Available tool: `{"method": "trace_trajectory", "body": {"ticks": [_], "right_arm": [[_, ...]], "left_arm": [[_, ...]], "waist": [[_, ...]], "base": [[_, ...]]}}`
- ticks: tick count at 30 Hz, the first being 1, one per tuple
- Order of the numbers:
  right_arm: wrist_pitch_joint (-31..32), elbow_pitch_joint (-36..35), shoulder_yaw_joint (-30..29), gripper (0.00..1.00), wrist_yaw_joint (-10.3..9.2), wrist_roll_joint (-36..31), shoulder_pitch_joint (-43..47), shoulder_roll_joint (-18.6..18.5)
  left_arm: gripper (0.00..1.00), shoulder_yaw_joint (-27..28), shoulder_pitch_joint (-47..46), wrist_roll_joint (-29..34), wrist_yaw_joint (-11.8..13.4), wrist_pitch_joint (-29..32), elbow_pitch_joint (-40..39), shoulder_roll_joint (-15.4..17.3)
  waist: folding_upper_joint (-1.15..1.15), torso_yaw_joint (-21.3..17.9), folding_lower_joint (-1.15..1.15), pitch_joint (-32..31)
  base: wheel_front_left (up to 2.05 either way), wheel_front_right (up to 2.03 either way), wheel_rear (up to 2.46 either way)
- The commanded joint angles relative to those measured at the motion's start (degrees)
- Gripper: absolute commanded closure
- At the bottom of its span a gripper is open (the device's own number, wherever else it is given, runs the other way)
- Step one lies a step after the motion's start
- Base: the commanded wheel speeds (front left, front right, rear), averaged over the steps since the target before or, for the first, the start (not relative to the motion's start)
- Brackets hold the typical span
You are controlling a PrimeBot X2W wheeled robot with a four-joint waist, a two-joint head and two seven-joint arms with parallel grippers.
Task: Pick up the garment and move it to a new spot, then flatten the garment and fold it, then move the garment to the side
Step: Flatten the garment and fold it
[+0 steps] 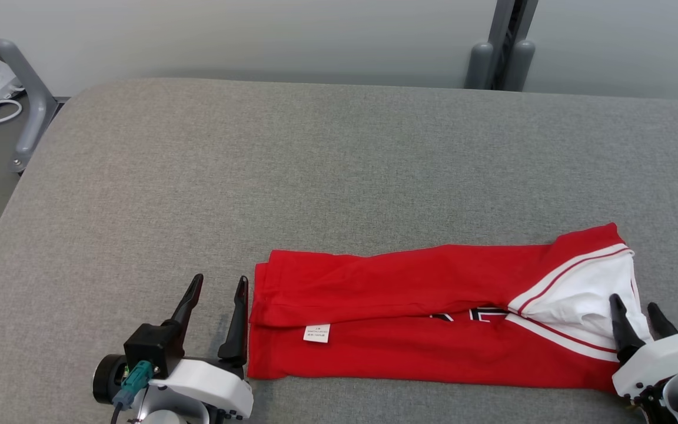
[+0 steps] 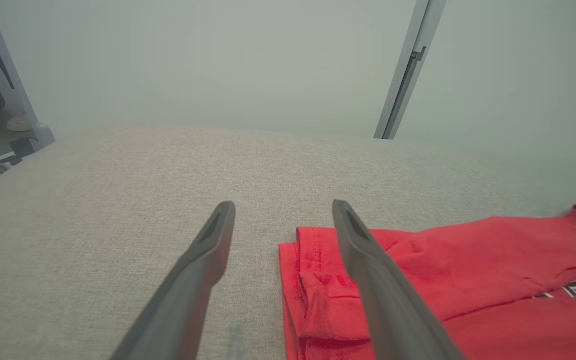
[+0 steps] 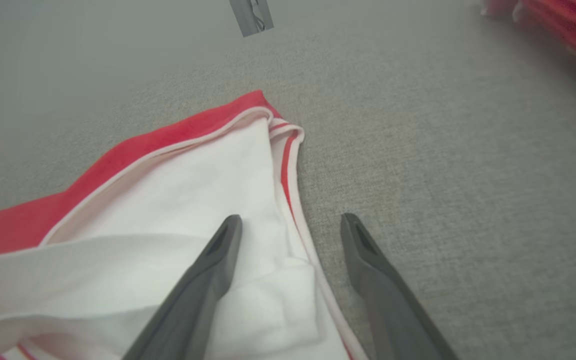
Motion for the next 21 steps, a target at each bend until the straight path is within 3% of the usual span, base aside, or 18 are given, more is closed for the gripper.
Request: {"method": "trace_trajectory", "body": {"ticks": [1, 8, 10, 11, 21], "right_arm": [[0.2, 0.9, 0.5, 0.00, -0.01, 0.7, -0.4, 0.0], [1.2, 4.5, 5.0, 0.00, 0.00, 3.9, -0.3, 1.4], [1.4, 4.7, 6.4, 0.88, 0.02, 4.6, -0.4, 1.6], [1.1, 4.7, 7.2, 1.00, 0.06, 4.8, -0.6, 1.4], [-1.3, 6.4, 7.2, 1.00, -0.08, 7.5, -3.0, -2.4]], "left_arm": [[0.00, 0.4, -1.1, 0.5, -0.4, -0.2, 0.0, 0.2], [0.00, 1.2, -0.8, 1.0, -0.6, -0.2, 0.1, -0.1], [0.00, 1.3, -0.6, 1.2, -0.6, -0.2, 0.2, -0.1], [0.00, 1.4, -0.5, 1.3, -0.6, -0.2, 0.2, -0.1], [0.00, 1.9, -0.8, 1.7, -1.0, -0.2, 0.3, -0.2]], "waist": [[0.00, 0.3, 0.00, 0.0], [0.00, 0.6, 0.00, -0.1], [0.00, 0.4, 0.00, -0.1], [0.00, 0.3, 0.00, -0.1], [0.00, -0.4, 0.00, -0.4]], "base": [[0.00, 0.00, 0.00], [0.00, 0.00, 0.00], [0.00, 0.00, 0.00], [0.00, 0.00, 0.00], [0.00, 0.00, 0.00]]}}
